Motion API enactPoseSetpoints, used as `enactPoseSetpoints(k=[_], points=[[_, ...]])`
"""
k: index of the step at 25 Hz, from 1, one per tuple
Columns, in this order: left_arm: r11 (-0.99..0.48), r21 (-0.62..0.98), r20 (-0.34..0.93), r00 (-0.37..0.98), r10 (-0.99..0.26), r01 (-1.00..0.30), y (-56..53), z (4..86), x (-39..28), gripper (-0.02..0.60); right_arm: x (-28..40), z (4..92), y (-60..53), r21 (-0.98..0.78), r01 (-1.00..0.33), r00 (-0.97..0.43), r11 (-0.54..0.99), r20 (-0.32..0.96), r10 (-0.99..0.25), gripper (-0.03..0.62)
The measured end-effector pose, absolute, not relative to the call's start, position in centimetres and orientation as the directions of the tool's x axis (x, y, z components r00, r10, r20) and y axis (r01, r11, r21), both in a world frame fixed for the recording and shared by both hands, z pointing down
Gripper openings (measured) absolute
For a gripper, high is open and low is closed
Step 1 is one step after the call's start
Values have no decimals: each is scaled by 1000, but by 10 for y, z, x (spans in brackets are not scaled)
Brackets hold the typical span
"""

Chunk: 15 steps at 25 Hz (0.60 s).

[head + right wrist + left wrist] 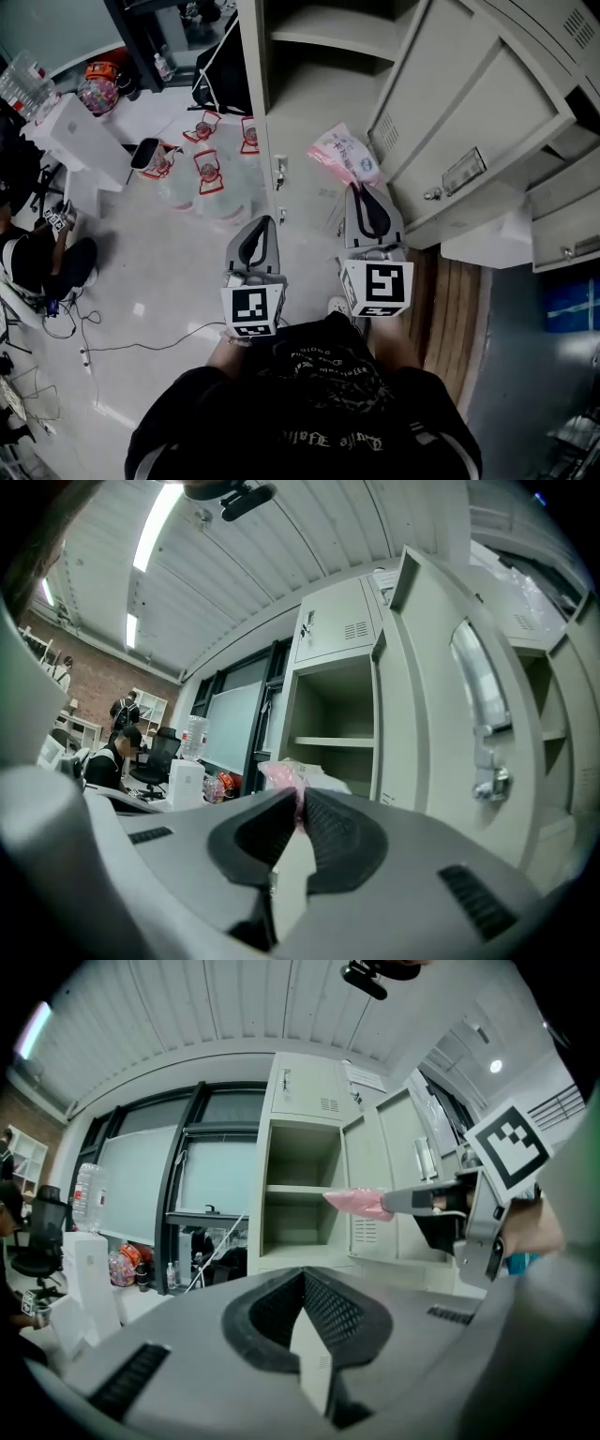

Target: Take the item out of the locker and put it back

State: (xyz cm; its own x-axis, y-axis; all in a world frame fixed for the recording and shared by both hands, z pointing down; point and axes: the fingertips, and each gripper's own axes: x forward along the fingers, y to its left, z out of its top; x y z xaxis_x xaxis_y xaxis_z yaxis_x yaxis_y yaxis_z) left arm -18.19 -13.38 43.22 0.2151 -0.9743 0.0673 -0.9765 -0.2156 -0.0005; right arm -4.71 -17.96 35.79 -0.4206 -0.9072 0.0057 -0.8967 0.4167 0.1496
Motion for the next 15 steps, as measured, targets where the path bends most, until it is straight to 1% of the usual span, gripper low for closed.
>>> enactPoseSetpoints(k=[15], points=[[-106,0,81,105,-991,-994,-163,435,-209,8,-74,365,-279,163,-884,-438,437,34,-898,26]])
